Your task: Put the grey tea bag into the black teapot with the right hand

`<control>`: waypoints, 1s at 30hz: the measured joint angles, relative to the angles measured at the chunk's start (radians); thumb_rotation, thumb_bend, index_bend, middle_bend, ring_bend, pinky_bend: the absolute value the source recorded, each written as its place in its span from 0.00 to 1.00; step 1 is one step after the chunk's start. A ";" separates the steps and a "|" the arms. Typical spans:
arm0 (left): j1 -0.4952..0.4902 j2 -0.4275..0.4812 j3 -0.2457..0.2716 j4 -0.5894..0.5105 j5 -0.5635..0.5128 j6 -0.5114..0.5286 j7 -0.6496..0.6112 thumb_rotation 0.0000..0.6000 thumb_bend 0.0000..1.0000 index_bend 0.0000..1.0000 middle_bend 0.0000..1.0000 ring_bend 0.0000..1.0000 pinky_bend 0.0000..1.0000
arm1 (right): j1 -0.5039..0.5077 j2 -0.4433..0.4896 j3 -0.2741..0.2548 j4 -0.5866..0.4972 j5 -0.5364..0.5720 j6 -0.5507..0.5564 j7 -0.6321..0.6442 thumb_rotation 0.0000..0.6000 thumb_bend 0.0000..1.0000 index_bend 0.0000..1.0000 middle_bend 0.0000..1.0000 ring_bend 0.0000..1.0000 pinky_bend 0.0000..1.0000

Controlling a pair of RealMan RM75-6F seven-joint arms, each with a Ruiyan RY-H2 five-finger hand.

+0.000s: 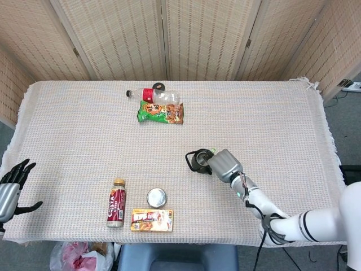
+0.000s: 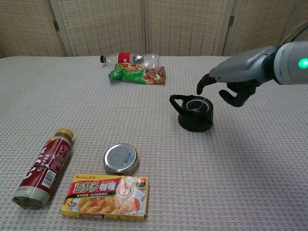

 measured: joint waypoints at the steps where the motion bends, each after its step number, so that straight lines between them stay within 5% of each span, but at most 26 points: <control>1: 0.001 -0.001 -0.001 -0.002 -0.001 0.003 0.004 1.00 0.19 0.00 0.00 0.00 0.18 | -0.012 0.016 -0.003 -0.023 -0.024 0.023 0.002 1.00 0.71 0.17 0.02 0.58 0.98; 9: 0.006 -0.006 0.001 0.005 0.029 0.030 -0.011 1.00 0.19 0.00 0.00 0.00 0.18 | -0.213 0.134 -0.078 -0.132 -0.352 0.220 0.089 1.00 0.60 0.14 0.00 0.41 0.72; 12: 0.010 -0.008 0.002 0.007 0.035 0.045 -0.010 1.00 0.19 0.00 0.00 0.00 0.18 | -0.339 0.157 -0.131 -0.114 -0.500 0.289 0.166 1.00 0.52 0.07 0.00 0.22 0.46; 14: 0.014 -0.010 0.001 0.006 0.033 0.051 0.002 1.00 0.19 0.00 0.00 0.00 0.18 | -0.432 0.164 -0.166 -0.074 -0.589 0.329 0.245 1.00 0.46 0.01 0.00 0.04 0.18; 17: 0.019 -0.013 0.001 -0.002 0.029 0.057 0.025 1.00 0.19 0.00 0.00 0.00 0.18 | -0.556 0.160 -0.206 0.025 -0.679 0.387 0.373 1.00 0.45 0.00 0.00 0.00 0.01; 23: 0.019 -0.023 0.000 -0.016 0.028 0.059 0.077 1.00 0.19 0.00 0.00 0.00 0.18 | -0.778 0.128 -0.231 0.236 -0.851 0.564 0.612 1.00 0.45 0.00 0.00 0.00 0.00; 30: 0.024 -0.031 0.013 -0.035 0.053 0.074 0.107 1.00 0.19 0.00 0.00 0.00 0.18 | -0.896 0.120 -0.186 0.302 -0.943 0.648 0.682 1.00 0.45 0.00 0.00 0.00 0.00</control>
